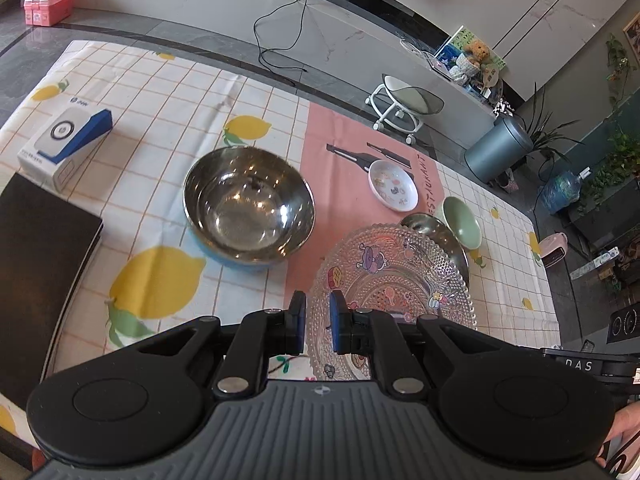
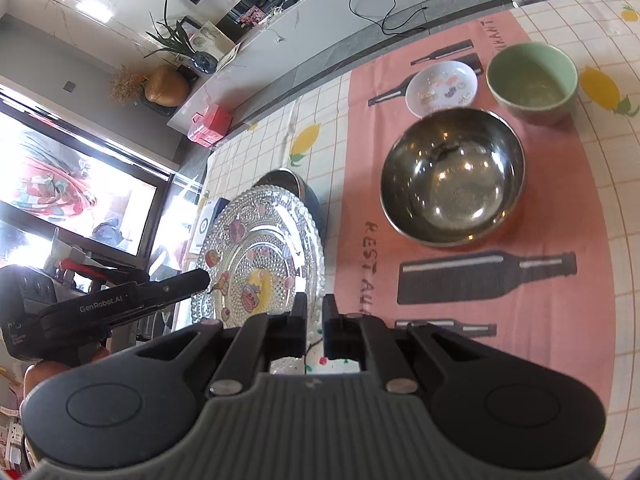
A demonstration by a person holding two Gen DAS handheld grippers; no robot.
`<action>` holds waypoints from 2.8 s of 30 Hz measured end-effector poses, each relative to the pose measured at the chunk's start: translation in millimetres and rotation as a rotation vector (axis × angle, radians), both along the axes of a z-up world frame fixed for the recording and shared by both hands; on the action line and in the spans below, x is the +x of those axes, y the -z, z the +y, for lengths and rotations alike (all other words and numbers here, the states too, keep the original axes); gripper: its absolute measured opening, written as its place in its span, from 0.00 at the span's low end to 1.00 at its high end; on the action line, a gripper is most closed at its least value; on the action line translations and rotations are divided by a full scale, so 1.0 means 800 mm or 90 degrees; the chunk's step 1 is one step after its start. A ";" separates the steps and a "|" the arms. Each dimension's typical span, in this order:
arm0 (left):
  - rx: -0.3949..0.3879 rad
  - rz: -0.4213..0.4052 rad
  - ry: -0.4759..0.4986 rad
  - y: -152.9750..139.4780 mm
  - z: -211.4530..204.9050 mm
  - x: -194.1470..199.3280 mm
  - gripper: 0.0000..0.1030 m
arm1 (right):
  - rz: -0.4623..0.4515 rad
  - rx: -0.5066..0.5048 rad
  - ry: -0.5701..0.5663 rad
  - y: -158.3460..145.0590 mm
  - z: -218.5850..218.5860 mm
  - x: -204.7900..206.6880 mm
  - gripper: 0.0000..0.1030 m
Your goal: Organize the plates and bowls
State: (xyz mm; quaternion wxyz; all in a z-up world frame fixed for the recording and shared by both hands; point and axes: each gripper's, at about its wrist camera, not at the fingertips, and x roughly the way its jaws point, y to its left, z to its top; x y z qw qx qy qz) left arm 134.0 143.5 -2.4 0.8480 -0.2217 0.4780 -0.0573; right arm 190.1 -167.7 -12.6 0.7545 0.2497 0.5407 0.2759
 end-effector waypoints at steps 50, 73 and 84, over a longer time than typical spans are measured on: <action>0.031 0.037 -0.077 0.134 -0.026 -0.094 0.13 | 0.000 -0.052 0.054 0.144 0.005 -0.082 0.05; -0.009 0.020 -0.100 0.139 0.002 -0.103 0.49 | -0.108 -0.162 -0.006 0.129 0.046 -0.083 0.07; -0.010 0.025 -0.097 0.144 -0.003 -0.105 0.35 | -0.151 -0.188 -0.010 0.126 0.050 -0.079 0.12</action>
